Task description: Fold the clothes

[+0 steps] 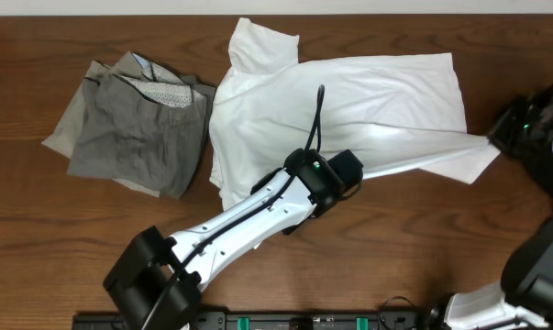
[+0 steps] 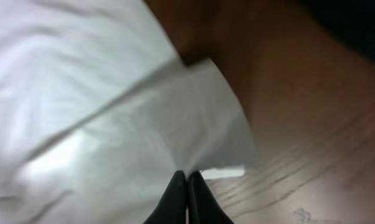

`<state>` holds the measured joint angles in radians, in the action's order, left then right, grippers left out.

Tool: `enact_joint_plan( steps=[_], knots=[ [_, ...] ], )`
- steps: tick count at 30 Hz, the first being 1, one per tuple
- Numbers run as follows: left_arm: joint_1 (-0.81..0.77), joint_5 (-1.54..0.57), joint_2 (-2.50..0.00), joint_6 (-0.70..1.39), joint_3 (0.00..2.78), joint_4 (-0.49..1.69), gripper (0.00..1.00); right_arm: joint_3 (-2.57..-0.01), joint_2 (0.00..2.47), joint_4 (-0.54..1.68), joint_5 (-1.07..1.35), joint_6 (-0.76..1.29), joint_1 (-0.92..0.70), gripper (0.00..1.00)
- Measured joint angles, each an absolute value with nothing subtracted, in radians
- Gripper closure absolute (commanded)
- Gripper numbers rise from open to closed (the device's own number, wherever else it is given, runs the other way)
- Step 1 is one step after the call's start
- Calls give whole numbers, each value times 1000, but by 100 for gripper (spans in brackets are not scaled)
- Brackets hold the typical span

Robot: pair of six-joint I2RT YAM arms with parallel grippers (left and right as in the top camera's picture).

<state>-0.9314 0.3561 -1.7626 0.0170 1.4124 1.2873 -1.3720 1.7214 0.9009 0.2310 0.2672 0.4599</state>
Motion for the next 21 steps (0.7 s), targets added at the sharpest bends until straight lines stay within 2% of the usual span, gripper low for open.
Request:
enact_joint_plan(
  steps=[8,15,21],
  knots=[
    [-931,457,-1750,73,1412,1290,94,-1379,1697,831,285,266,459,96],
    [-931,483,-1750,86,1412,1278,94,-1379,1697,830,276,262,451,89],
    [-931,487,-1750,91,1412,1275,94,-1362,1711,884,218,259,450,73]
  ],
)
